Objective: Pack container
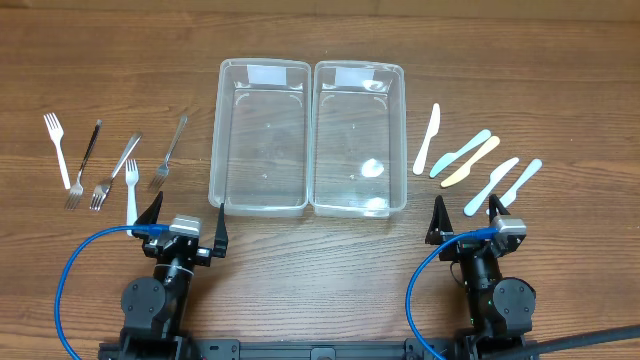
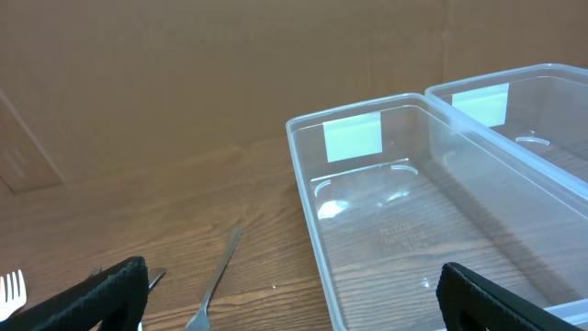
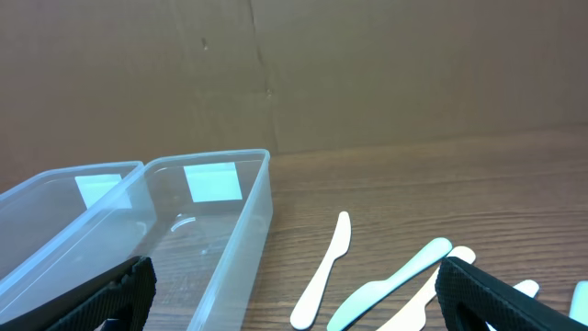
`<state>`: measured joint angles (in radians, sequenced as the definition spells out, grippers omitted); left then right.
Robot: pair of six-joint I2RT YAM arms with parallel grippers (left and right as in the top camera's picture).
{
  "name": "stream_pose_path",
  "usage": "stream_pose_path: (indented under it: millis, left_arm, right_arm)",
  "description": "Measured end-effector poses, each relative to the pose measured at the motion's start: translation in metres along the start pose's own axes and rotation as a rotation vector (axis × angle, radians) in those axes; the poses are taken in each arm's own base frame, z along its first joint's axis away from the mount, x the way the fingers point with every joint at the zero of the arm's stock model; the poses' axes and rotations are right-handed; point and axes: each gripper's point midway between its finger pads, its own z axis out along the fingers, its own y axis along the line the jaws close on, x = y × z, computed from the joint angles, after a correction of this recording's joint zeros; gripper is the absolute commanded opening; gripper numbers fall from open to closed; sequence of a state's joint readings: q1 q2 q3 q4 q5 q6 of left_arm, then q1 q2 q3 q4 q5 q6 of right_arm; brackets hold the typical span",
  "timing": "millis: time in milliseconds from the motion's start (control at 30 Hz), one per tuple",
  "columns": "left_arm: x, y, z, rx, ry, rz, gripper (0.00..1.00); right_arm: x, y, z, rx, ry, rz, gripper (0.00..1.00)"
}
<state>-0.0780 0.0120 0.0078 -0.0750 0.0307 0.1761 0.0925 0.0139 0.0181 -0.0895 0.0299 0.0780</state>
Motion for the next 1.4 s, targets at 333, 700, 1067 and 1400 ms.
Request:
stream_pose_path:
  millis: [333,700,1067,1400]
  left_arm:
    - [0.002,0.0,-0.003,0.003,0.038,-0.128,1.0]
    - [-0.1,0.028,-0.032,-0.049,0.168,-0.204,1.0]
    - [-0.059,0.019,0.009,0.006,0.733,-0.203,1.0]
    - [-0.049,0.011,0.016,0.047,0.785,-0.217,1.0]
  right_arm:
    - [0.012,0.002,-0.002,-0.009,0.077,0.138,1.0]
    - [-0.086,-0.023,-0.022,0.239,0.298,0.222,1.0]
    - [-0.092,-0.105,0.027,0.519,0.818,0.529,1.0]
    - [0.008,-0.188,0.042,0.739,1.077,0.747,1.0]
